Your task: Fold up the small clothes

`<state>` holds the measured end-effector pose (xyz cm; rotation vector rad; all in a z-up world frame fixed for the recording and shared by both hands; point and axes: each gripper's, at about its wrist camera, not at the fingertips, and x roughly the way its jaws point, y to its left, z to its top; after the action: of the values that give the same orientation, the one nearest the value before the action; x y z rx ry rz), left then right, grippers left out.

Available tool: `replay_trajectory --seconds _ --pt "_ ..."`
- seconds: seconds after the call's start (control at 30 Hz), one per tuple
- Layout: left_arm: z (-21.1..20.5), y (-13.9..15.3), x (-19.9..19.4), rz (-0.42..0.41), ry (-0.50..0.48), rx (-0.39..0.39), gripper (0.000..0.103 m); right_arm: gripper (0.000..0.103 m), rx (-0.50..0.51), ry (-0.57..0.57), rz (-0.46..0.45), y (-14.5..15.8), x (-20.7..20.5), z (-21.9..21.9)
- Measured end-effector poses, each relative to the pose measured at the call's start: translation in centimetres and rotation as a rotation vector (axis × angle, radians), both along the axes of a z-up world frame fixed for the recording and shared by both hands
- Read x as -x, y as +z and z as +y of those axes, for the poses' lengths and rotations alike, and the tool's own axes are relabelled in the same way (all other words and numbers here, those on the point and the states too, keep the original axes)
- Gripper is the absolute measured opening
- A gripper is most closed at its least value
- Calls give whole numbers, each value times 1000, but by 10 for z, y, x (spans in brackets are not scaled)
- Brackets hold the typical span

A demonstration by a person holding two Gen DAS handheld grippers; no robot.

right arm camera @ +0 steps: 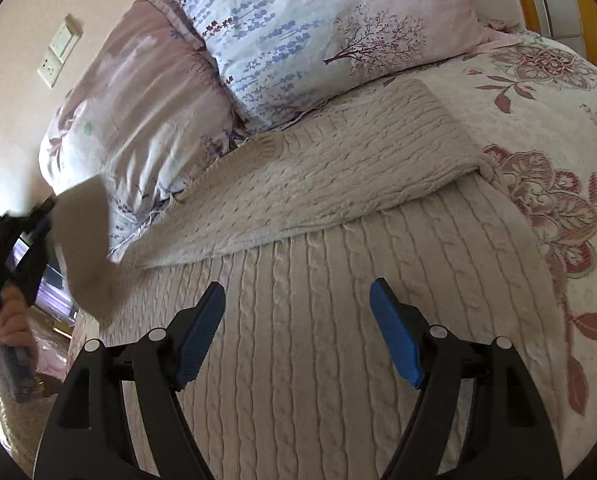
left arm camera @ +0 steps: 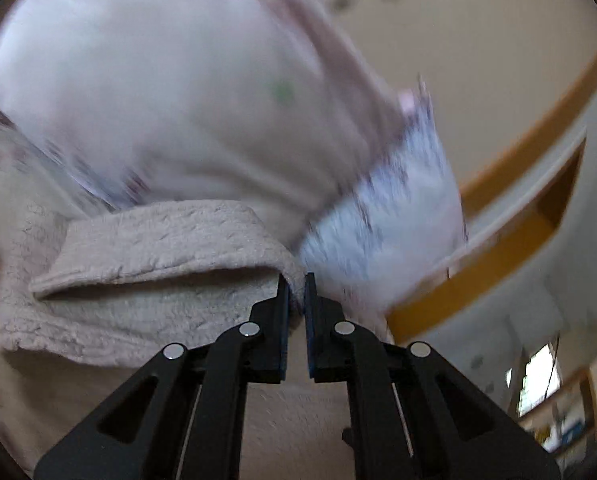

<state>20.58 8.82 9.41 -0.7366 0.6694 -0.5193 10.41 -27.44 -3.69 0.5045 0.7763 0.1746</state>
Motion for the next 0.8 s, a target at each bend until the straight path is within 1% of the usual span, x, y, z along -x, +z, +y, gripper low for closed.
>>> replay_trajectory --seconds 0.07,0.13,0.17,0.2,0.23,0.27,0.3,0.33,0.37,0.43,0.5,0.53,0.57,0.6,0.67,0.73,0.77,0.8 --pt "-35 -19 -5 49 -59 -54 7 76 15 1 3 4 2 -3" --pt "-64 -51 -11 148 -142 -83 9 76 38 8 5 10 3 -5" --pt "-70 -58 -11 174 -166 -89 11 76 51 16 5 13 3 -5" --pt "-76 -68 -9 207 -197 -96 15 76 73 32 1 19 2 -2" --pt "-78 -72 -6 213 -218 -97 20 76 95 51 -7 25 0 2" --pt "-77 -72 -1 207 -235 -96 28 76 116 73 -20 31 -1 7" --pt "-69 -70 6 188 -242 -84 33 76 147 110 -43 41 -2 16" --pt "-59 -67 13 167 -238 -75 36 76 175 149 -66 49 -5 25" --pt "-48 -63 18 147 -226 -70 37 76 196 179 -83 55 -6 34" --pt "-20 -55 30 115 -163 -85 37 75 260 285 -141 71 -12 64" --pt "6 -50 37 107 -77 -142 37 72 323 374 -192 80 -17 94" --pt "16 -51 38 112 -39 -166 37 67 359 430 -218 84 -21 114" --pt "27 -52 39 122 -2 -183 37 60 385 464 -236 85 -23 128" --pt "39 -56 40 140 35 -197 37 58 430 516 -257 86 -28 151" --pt "55 -62 41 167 75 -215 37 54 484 583 -276 83 -35 183" --pt "61 -70 37 194 100 -252 37 53 555 638 -267 71 -47 217" --pt "63 -73 37 204 104 -263 37 53 578 652 -258 65 -51 226" --pt "63 -77 34 220 107 -273 37 53 623 669 -244 57 -57 241"
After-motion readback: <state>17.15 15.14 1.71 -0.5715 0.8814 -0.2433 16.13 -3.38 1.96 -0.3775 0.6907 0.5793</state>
